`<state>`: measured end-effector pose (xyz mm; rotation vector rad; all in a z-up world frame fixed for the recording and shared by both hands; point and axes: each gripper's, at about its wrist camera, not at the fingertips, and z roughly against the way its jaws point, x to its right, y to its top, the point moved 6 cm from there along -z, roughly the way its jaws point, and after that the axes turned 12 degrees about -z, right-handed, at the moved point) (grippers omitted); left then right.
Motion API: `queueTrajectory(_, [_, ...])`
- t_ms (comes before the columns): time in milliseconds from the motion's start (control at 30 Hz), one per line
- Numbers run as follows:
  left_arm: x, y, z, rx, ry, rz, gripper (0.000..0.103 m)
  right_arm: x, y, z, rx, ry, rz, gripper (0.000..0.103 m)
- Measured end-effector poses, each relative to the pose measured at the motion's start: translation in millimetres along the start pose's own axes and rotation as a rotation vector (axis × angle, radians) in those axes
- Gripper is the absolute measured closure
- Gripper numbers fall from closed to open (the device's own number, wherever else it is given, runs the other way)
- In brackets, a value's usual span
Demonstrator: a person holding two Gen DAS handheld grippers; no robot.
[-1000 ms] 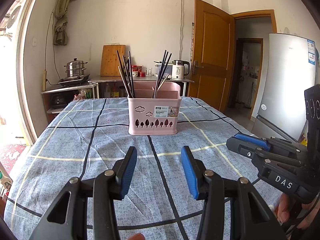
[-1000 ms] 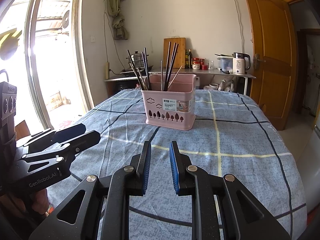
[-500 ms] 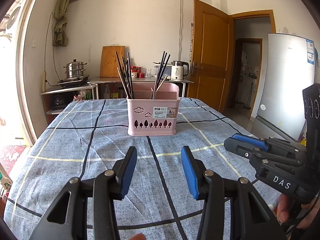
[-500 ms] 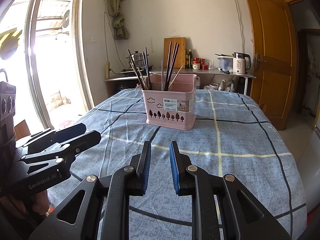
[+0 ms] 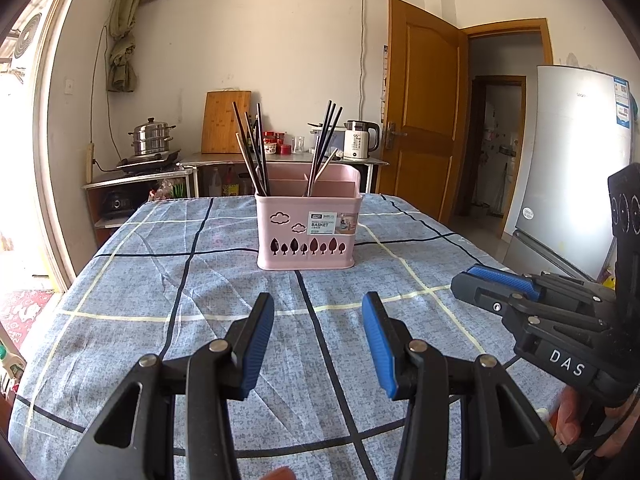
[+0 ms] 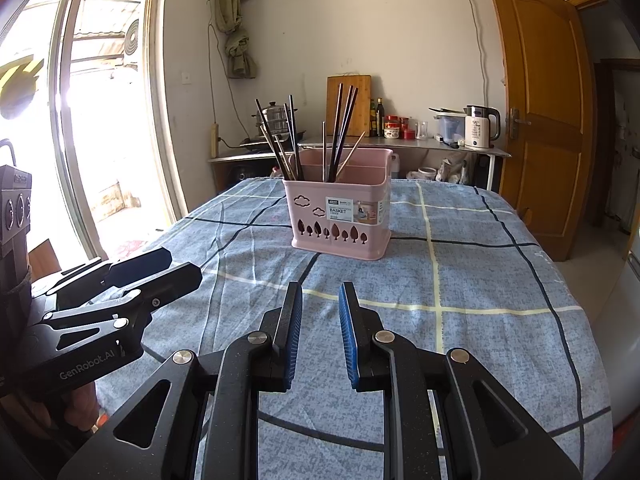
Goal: Organize utensils
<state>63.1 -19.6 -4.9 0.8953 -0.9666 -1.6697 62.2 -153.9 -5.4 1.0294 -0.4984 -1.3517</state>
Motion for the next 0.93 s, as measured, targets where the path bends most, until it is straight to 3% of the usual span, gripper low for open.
queueTrajectory(933, [-4.0,-1.9,0.5,-0.005,0.030,0.008,0.055,-1.8,1.5,-0.9,-0.001,-0.005,0.005,0.084])
